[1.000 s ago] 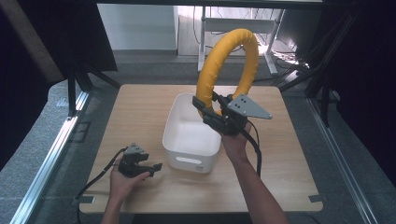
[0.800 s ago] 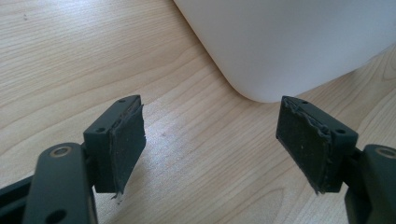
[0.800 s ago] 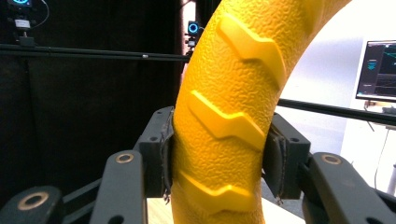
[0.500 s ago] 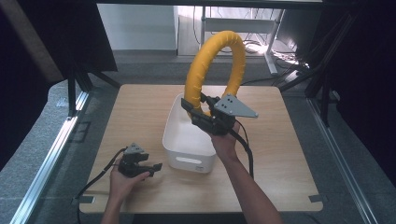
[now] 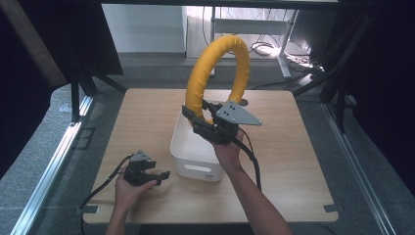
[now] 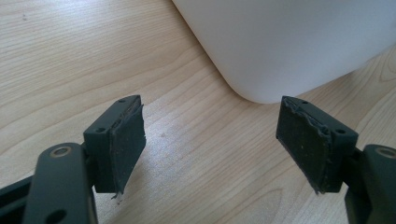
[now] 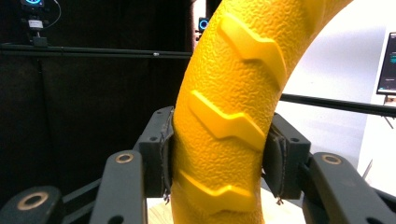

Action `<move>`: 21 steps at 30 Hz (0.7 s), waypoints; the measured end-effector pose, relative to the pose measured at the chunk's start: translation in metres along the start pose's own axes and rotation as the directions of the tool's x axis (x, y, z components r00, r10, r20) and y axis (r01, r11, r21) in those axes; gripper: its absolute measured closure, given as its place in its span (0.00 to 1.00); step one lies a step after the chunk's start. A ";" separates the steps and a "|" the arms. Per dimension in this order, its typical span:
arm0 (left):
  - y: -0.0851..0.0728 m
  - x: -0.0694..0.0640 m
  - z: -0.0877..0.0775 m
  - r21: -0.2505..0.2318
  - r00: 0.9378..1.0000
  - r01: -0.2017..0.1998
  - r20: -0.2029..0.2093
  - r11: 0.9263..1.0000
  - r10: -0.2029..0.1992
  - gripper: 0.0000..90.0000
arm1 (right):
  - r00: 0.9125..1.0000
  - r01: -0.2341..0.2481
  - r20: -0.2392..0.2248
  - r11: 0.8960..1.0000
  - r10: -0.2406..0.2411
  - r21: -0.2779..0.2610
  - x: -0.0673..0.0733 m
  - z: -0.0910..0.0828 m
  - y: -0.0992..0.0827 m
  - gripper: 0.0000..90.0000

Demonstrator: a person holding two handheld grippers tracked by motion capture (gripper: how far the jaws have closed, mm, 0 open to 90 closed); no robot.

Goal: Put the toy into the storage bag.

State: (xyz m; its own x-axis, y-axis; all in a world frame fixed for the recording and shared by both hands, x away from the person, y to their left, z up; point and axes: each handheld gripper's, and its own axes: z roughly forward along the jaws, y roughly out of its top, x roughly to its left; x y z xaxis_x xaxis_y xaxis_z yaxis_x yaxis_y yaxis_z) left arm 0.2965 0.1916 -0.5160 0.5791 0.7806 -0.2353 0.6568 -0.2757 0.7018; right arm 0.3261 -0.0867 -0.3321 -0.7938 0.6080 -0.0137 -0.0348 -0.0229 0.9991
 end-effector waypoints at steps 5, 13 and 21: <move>0.000 0.000 0.000 0.000 1.000 0.000 0.000 1.000 0.000 0.27 | 1.000 -0.005 -0.009 1.000 0.006 0.005 0.009 0.003 -0.005 0.56; 0.000 0.000 0.000 0.004 1.000 -0.005 0.001 1.000 0.005 0.27 | 0.999 -0.048 0.015 0.999 0.048 0.002 0.020 0.008 -0.019 0.56; 0.000 -0.001 0.000 0.003 1.000 -0.008 0.002 1.000 0.008 0.27 | 0.997 -0.081 0.014 0.997 0.081 0.010 0.025 0.013 -0.031 0.56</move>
State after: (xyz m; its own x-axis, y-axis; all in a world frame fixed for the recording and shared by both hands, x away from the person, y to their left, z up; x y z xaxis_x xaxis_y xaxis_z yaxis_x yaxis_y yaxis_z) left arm 0.2965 0.1909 -0.5157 0.5850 0.7775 -0.2310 0.6539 -0.2836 0.7014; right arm 0.3148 -0.0606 -0.3626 -0.7852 0.6156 0.0675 0.0357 -0.0638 0.9973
